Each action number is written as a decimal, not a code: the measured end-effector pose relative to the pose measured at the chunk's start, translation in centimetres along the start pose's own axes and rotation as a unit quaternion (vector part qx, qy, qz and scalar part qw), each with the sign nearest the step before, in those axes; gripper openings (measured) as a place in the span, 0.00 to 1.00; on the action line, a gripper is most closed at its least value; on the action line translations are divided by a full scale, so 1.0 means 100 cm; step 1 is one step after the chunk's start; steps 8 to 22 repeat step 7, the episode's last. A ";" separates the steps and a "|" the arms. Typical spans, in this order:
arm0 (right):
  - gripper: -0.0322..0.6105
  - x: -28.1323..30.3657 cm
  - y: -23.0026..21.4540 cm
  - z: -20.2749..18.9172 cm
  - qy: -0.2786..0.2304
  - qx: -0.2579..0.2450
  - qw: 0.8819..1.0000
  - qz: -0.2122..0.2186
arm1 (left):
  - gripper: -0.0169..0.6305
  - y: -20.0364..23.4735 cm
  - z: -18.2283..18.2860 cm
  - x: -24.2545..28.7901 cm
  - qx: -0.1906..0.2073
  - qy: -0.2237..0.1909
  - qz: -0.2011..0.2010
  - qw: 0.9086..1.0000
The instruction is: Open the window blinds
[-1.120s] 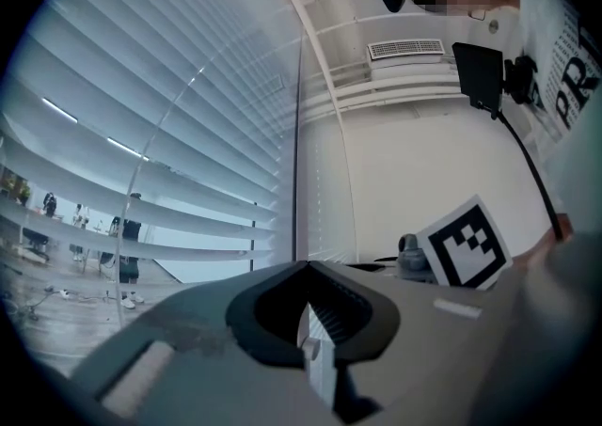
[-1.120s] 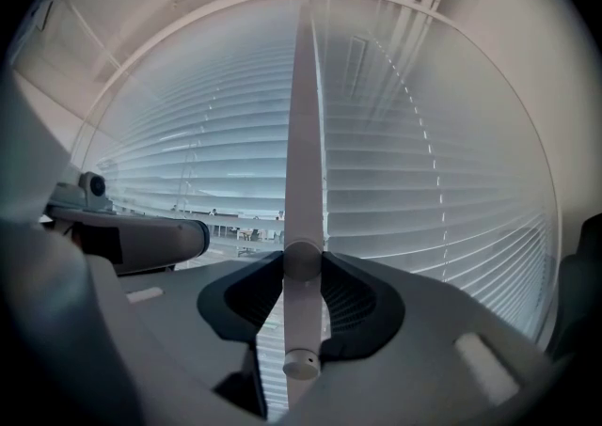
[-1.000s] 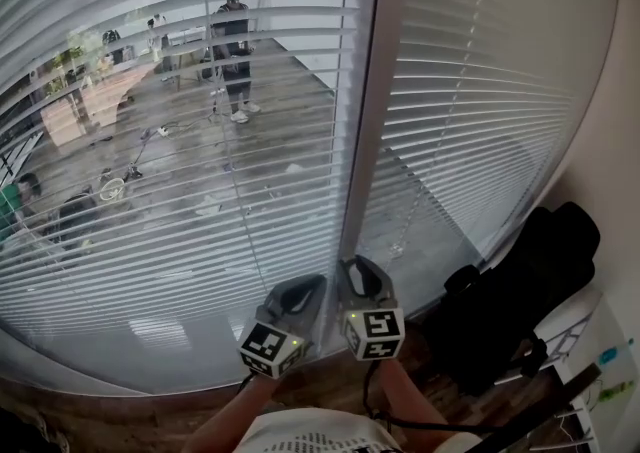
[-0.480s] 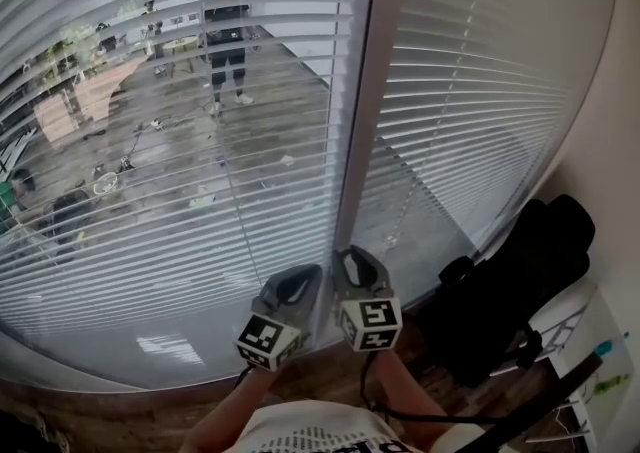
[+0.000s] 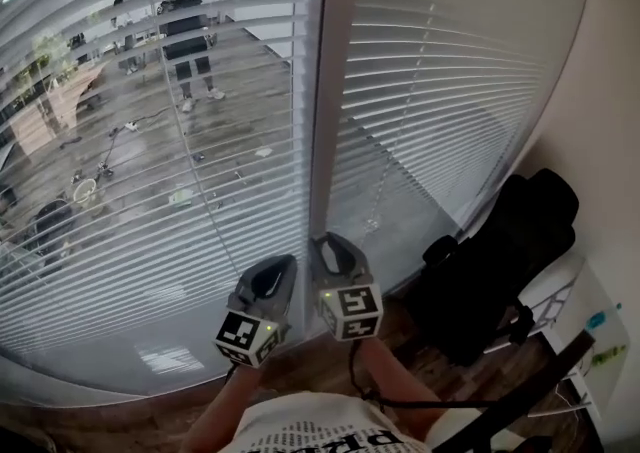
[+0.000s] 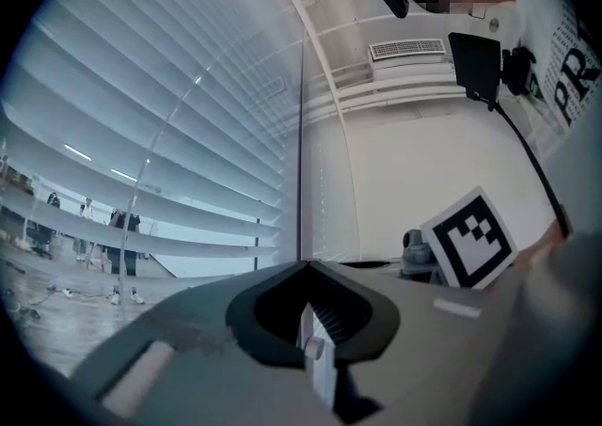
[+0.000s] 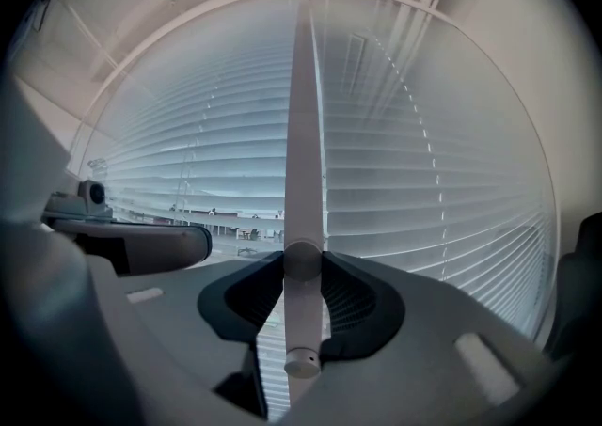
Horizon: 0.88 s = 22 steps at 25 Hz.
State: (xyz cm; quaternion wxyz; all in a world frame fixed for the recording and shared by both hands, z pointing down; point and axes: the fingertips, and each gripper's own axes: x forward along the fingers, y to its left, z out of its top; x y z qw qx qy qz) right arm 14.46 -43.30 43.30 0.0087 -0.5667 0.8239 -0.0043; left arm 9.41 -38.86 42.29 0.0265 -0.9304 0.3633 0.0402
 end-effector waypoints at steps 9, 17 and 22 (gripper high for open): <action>0.26 -0.002 -0.009 -0.004 0.002 -0.001 1.000 -0.008 | 0.01 -0.002 -0.004 0.005 -0.003 -0.002 -0.005 1.000; 0.26 -0.002 -0.009 -0.004 0.002 -0.001 1.000 -0.008 | 0.01 -0.002 -0.004 0.005 -0.003 -0.002 -0.005 1.000; 0.26 -0.002 -0.009 -0.004 0.002 -0.001 1.000 -0.008 | 0.01 -0.002 -0.004 0.005 -0.003 -0.002 -0.005 1.000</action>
